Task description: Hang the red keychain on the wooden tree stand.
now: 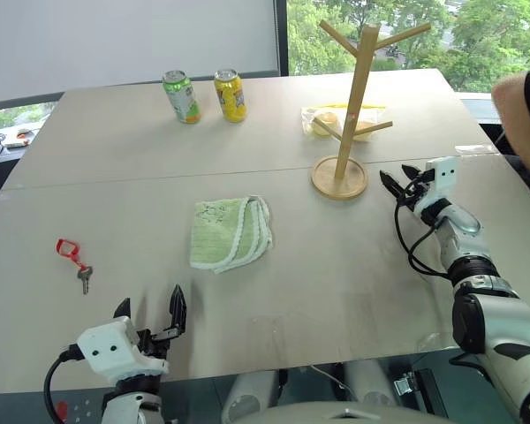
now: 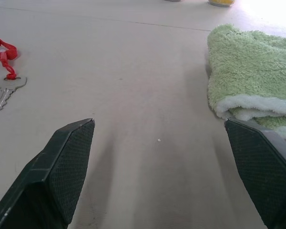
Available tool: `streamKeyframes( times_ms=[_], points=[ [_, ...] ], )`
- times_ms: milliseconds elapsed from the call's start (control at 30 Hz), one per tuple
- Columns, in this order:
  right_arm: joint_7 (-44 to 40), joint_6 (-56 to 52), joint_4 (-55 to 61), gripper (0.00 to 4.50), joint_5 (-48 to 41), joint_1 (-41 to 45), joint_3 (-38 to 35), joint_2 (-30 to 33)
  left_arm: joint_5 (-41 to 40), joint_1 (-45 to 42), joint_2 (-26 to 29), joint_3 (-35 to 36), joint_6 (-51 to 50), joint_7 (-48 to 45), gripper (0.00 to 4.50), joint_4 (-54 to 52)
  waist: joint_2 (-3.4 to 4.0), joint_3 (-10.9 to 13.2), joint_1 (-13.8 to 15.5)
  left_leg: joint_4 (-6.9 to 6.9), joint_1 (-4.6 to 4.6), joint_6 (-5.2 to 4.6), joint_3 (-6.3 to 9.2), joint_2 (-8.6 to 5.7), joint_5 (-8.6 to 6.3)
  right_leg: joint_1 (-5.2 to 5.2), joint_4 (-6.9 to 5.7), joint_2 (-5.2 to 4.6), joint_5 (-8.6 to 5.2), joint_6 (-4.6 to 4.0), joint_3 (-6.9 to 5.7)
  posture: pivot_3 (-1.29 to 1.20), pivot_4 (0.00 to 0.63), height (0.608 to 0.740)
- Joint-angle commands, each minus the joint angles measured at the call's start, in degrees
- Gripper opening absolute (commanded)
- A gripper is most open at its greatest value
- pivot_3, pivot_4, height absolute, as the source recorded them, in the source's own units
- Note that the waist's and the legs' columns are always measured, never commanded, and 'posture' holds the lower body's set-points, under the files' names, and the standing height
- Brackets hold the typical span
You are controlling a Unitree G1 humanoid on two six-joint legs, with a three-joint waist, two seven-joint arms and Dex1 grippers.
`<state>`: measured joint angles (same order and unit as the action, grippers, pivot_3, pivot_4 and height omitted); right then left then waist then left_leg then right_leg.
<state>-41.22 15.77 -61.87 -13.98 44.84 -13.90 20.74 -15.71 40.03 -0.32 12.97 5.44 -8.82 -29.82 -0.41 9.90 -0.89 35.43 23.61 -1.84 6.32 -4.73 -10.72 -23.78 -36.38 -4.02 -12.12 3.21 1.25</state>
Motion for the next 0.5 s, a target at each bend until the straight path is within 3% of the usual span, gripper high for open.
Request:
streamKeyframes(
  times_ms=[33,500],
  points=[
    [-0.5,1.2,0.9,3.43,-0.3,1.3,-0.5,0.5,0.6,-0.3,0.4,0.4,1.0,0.2,4.50,-1.6,0.00,0.0,0.0,0.00,0.00,0.00,0.00,0.00,0.00,0.00,0.00,0.00,0.00,0.00,0.00,0.00,0.150,0.740],
    [-0.8,1.3,1.8,3.43,-0.2,0.5,-0.5,0.9,1.0,-0.6,0.6,0.3,1.7,-0.2,4.50,-0.3,0.00,0.0,0.0,0.00,0.00,0.00,0.00,0.00,0.00,0.00,0.00,0.00,0.00,0.00,0.00,0.00,0.150,0.740]
  ],
)
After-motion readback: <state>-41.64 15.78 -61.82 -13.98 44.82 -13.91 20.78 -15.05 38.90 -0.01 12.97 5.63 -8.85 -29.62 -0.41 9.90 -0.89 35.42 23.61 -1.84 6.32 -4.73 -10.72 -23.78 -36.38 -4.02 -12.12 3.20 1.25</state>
